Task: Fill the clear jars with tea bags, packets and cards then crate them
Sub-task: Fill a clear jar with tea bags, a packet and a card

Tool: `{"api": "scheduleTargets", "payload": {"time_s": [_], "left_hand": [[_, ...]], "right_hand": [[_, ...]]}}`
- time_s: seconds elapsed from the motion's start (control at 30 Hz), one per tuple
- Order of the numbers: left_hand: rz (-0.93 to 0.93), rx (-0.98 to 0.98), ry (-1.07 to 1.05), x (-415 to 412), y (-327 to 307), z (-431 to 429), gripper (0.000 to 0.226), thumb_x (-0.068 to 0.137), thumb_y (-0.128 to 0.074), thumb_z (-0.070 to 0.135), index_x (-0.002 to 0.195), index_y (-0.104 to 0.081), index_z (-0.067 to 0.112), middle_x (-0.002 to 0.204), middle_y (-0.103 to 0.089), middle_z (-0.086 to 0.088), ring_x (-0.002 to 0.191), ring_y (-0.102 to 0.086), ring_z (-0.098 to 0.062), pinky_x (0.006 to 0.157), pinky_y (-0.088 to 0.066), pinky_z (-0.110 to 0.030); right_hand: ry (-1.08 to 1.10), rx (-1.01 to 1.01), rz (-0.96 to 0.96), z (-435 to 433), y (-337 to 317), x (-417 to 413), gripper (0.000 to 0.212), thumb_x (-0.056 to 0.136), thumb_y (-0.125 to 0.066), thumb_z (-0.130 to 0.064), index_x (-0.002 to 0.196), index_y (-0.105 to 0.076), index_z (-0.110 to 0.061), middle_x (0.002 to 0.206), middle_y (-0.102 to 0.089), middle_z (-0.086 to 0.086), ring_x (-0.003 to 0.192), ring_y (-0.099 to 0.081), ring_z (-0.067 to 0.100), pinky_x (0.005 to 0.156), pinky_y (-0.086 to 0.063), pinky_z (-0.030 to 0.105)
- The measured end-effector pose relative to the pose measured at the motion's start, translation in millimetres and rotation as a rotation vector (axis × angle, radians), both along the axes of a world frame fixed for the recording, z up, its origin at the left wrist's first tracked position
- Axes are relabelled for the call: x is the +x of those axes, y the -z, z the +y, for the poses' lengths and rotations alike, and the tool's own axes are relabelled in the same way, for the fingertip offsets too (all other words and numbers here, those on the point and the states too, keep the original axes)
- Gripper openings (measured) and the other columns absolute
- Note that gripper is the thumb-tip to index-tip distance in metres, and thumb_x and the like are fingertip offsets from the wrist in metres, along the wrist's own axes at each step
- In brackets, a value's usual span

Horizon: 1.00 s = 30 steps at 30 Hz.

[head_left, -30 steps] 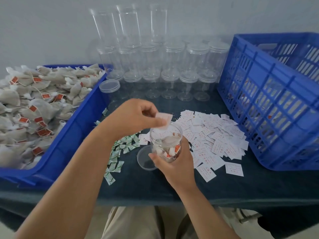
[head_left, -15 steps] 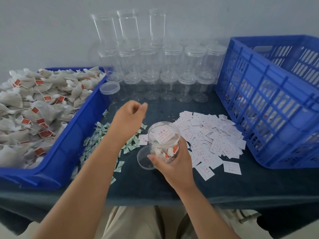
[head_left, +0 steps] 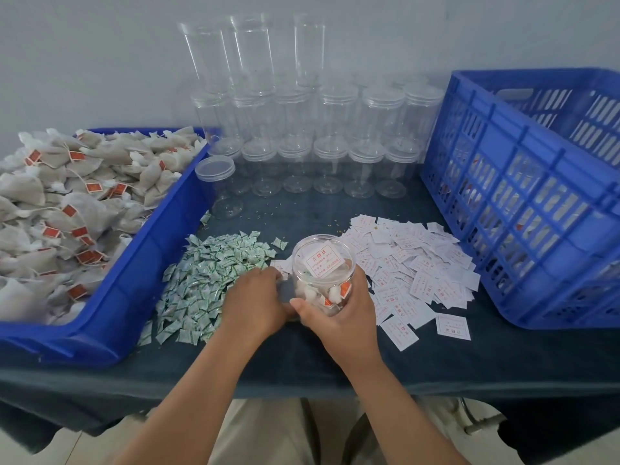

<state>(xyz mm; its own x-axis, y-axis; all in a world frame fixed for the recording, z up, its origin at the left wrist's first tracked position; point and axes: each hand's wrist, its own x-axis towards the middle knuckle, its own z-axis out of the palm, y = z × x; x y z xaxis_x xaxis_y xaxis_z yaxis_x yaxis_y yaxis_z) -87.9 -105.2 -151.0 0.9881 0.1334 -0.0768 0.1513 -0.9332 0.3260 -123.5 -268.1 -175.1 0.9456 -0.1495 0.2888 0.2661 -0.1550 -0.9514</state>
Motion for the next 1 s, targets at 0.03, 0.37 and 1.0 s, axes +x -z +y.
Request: {"api": "scheduleTargets", "payload": {"time_s": [0.03, 0.37, 1.0], "left_hand": [[0.001, -0.024, -0.008, -0.5, -2.4, -0.4, 0.054, 0.061, -0.076, 0.054, 0.110, -0.065, 0.032, 0.110, -0.066, 0.004, 0.103, -0.065, -0.023, 0.078, -0.052, -0.036], [-0.226, -1.169, -0.076, -5.9, -52.8, 28.8, 0.024, 0.095, -0.071, 0.019, 0.114, -0.070, 0.034, 0.122, -0.076, 0.007, 0.111, -0.075, -0.020, 0.089, -0.063, -0.041], [-0.091, -0.083, 0.403, -31.1, -91.3, -2.2, 0.097, 0.070, -0.062, 0.088, 0.152, -0.023, 0.052, 0.138, -0.031, 0.028, 0.133, -0.034, -0.002, 0.105, -0.038, -0.032]], "right_hand": [[-0.003, 0.007, -0.002, -0.3, -0.4, -0.3, 0.074, 0.063, -0.094, -0.057, 0.124, -0.053, -0.056, 0.125, -0.070, -0.021, 0.120, -0.068, 0.005, 0.097, -0.057, 0.033], [-0.138, -0.034, 0.024, -1.1, -1.0, 0.7, 0.081, 0.066, -0.097, -0.056, 0.133, -0.051, -0.052, 0.132, -0.067, -0.023, 0.127, -0.064, 0.003, 0.099, -0.052, 0.015], [-0.199, -0.154, -0.001, 1.4, -0.8, 1.9, 0.076, 0.067, -0.090, -0.072, 0.129, -0.053, -0.049, 0.121, -0.069, -0.021, 0.109, -0.069, 0.007, 0.076, -0.056, 0.015]]}}
